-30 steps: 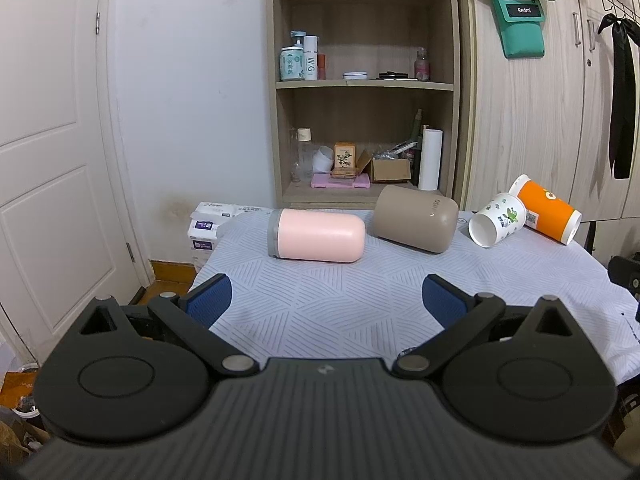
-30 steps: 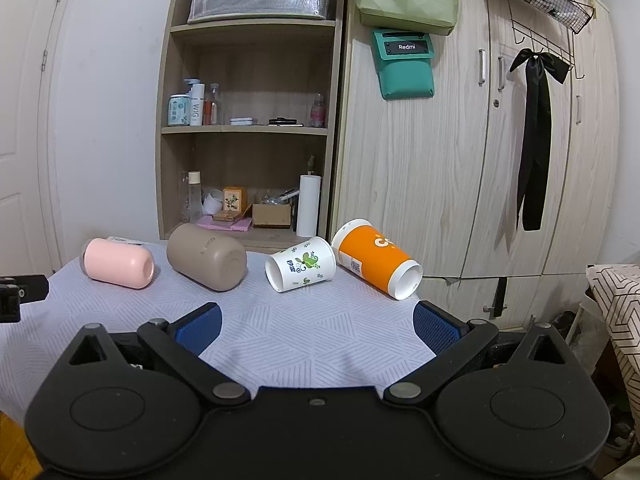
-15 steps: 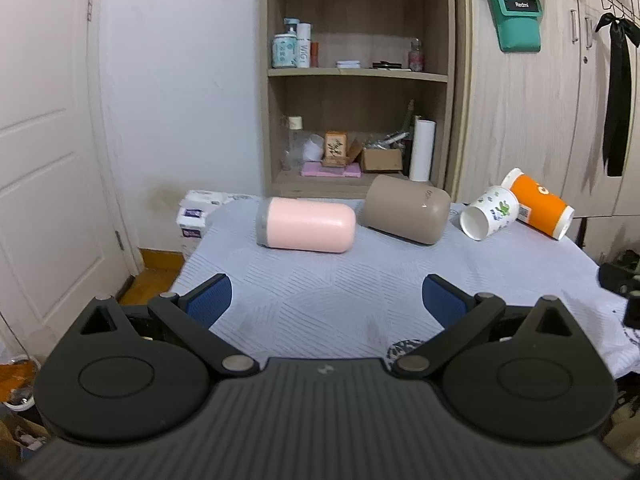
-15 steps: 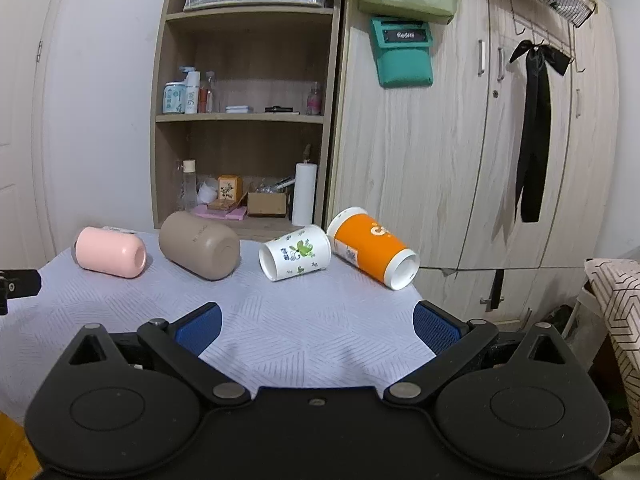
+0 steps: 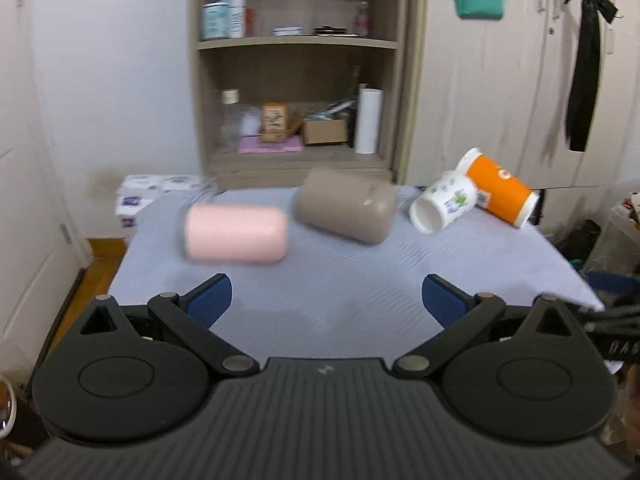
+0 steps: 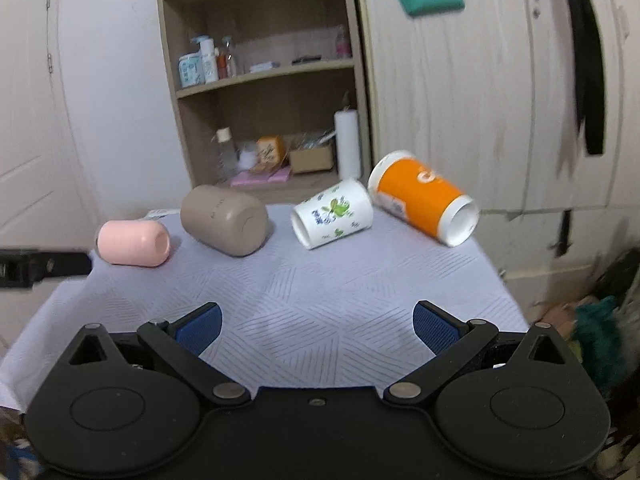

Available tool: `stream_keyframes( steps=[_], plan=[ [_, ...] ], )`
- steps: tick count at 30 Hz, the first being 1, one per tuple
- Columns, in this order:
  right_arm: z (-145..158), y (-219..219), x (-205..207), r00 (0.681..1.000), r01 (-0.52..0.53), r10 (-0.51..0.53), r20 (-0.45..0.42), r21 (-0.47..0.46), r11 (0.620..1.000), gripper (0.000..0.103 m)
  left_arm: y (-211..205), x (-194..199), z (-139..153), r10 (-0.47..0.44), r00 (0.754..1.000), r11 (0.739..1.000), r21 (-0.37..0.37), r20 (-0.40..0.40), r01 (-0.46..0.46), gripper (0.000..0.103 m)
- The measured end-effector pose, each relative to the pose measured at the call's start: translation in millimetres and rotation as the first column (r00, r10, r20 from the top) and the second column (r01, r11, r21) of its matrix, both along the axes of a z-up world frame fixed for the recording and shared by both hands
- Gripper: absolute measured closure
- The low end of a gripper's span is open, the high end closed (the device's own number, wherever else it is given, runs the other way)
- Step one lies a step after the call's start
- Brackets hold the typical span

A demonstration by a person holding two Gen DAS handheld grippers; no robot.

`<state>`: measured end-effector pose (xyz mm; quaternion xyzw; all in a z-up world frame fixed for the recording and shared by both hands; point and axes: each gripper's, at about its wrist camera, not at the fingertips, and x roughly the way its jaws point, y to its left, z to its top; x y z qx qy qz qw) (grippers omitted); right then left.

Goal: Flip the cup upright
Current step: 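Move the right gripper to the white leaf-print cup and grasp its body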

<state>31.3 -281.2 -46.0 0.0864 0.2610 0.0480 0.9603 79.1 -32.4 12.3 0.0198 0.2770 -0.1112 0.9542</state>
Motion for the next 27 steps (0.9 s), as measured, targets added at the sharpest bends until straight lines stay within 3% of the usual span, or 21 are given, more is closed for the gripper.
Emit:
stream_keyframes(
  steps=[6, 13, 18, 22, 27],
  plan=[
    [-9.9, -17.4, 23.7, 0.998, -0.019, 0.024, -0.051, 0.099, 0.995, 0.0, -39.5, 37.6, 22.5, -0.121, 0.993, 0.99, 0.077, -0.002, 0.121, 0.0],
    [-22.4, -27.4, 62.9, 0.995, -0.027, 0.048, -0.09, 0.222, 0.975, 0.01, -100.9, 88.6, 24.6, -0.278, 0.959, 0.945, 0.162, -0.052, 0.283, 0.003],
    [-23.4, -31.0, 90.3, 0.995, -0.029, 0.051, -0.082, 0.256, 0.966, 0.015, -132.8, 130.1, 20.8, -0.36, 0.925, 0.914, 0.154, -0.123, 0.376, 0.005],
    [-26.0, -37.1, 116.3, 0.994, -0.022, 0.055, -0.094, 0.321, 0.947, 0.027, -153.7, 171.3, 14.4, -0.426, 0.882, 0.876, 0.153, -0.201, 0.458, 0.01],
    [-35.3, -43.2, 141.1, 0.992, 0.009, 0.045, -0.12, 0.414, 0.91, 0.027, -163.0, 214.9, -1.3, -0.451, 0.847, 0.862, 0.109, -0.281, 0.495, 0.018]
  ],
)
